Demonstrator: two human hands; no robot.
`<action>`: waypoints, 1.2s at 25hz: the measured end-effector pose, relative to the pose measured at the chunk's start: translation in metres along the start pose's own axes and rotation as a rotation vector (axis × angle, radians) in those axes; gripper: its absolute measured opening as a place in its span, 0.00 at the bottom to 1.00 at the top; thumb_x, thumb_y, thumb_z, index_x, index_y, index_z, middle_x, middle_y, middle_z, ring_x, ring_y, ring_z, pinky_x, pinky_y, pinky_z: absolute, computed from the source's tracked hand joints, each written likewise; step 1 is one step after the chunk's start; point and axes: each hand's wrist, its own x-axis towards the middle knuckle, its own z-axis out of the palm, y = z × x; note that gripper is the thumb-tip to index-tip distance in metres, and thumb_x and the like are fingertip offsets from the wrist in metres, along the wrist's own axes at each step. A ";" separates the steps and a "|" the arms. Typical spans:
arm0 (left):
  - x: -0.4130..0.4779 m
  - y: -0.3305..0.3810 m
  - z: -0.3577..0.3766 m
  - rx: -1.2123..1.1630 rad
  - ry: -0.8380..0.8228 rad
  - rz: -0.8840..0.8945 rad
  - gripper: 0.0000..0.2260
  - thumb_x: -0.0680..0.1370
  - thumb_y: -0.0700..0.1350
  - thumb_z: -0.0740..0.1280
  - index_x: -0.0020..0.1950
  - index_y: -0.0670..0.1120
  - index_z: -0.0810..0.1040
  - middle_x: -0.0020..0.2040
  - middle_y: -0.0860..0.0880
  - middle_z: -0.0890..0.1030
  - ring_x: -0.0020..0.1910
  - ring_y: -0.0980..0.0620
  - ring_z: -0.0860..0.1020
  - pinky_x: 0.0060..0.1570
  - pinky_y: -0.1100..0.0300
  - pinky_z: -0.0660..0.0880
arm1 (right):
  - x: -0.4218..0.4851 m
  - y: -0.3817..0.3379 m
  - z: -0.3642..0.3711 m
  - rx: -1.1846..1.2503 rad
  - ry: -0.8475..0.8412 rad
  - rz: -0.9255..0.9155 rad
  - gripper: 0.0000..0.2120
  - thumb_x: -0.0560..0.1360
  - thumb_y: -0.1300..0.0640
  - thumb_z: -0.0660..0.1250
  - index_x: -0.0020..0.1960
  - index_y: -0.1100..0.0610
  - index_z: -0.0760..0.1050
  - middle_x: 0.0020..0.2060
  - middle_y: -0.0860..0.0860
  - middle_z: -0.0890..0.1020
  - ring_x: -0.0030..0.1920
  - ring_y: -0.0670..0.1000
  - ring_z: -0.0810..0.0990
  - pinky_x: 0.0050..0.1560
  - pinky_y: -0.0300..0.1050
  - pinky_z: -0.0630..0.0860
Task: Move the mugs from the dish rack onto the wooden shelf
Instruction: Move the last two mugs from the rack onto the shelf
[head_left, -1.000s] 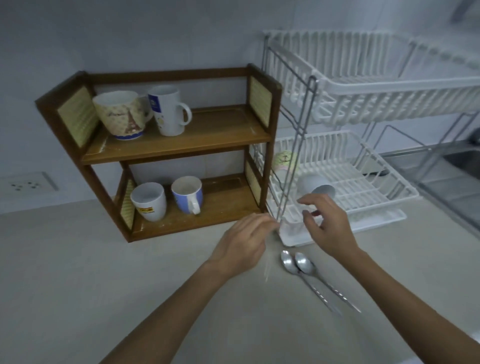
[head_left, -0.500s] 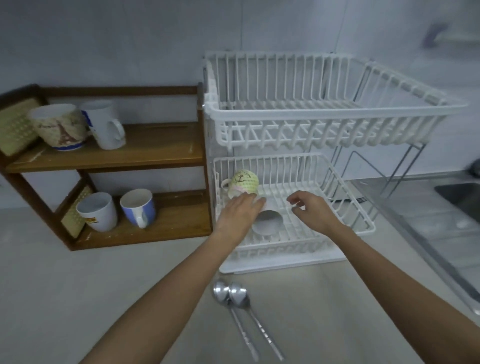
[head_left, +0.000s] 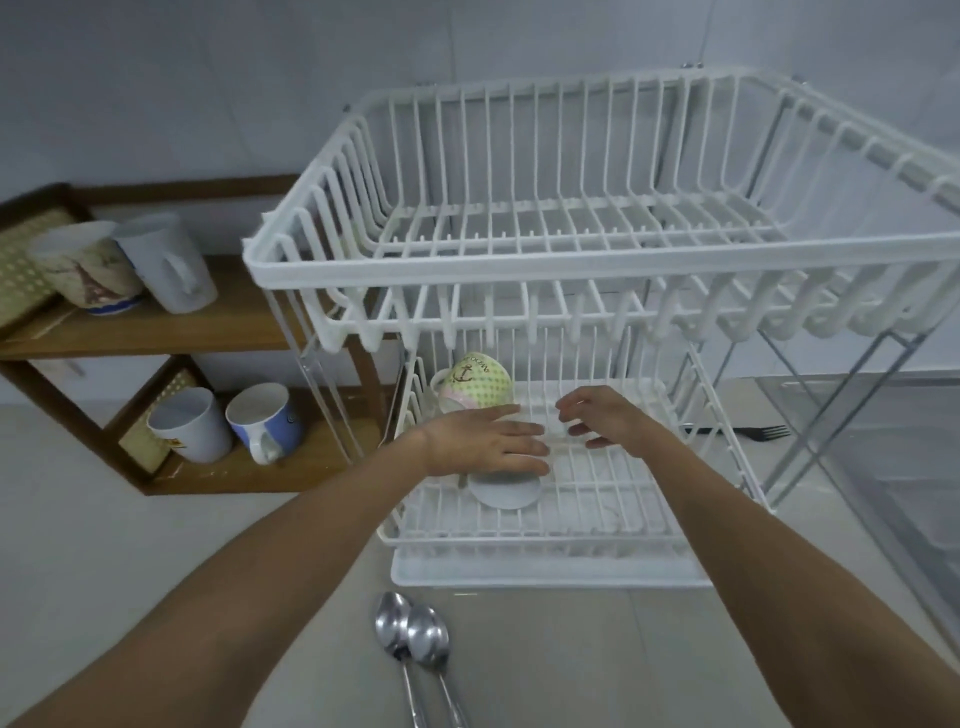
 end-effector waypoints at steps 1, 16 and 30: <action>0.000 -0.001 0.001 -0.038 0.037 0.013 0.37 0.72 0.31 0.67 0.77 0.47 0.55 0.77 0.46 0.59 0.76 0.44 0.55 0.74 0.45 0.50 | 0.004 0.003 0.000 0.025 -0.010 0.000 0.06 0.74 0.56 0.67 0.49 0.54 0.80 0.45 0.49 0.83 0.39 0.48 0.81 0.40 0.44 0.76; -0.045 0.053 -0.013 -1.080 0.719 -1.234 0.44 0.57 0.50 0.81 0.69 0.48 0.65 0.64 0.48 0.73 0.61 0.51 0.73 0.57 0.56 0.73 | 0.025 -0.064 0.083 0.238 -0.016 0.047 0.37 0.67 0.34 0.70 0.62 0.64 0.74 0.54 0.59 0.82 0.45 0.56 0.83 0.34 0.41 0.78; -0.055 0.077 -0.025 -1.171 0.759 -1.231 0.45 0.58 0.52 0.81 0.71 0.50 0.65 0.66 0.51 0.71 0.64 0.54 0.70 0.61 0.57 0.71 | 0.011 -0.066 0.097 0.768 0.065 0.071 0.28 0.65 0.59 0.78 0.60 0.68 0.73 0.42 0.55 0.81 0.37 0.53 0.82 0.22 0.36 0.74</action>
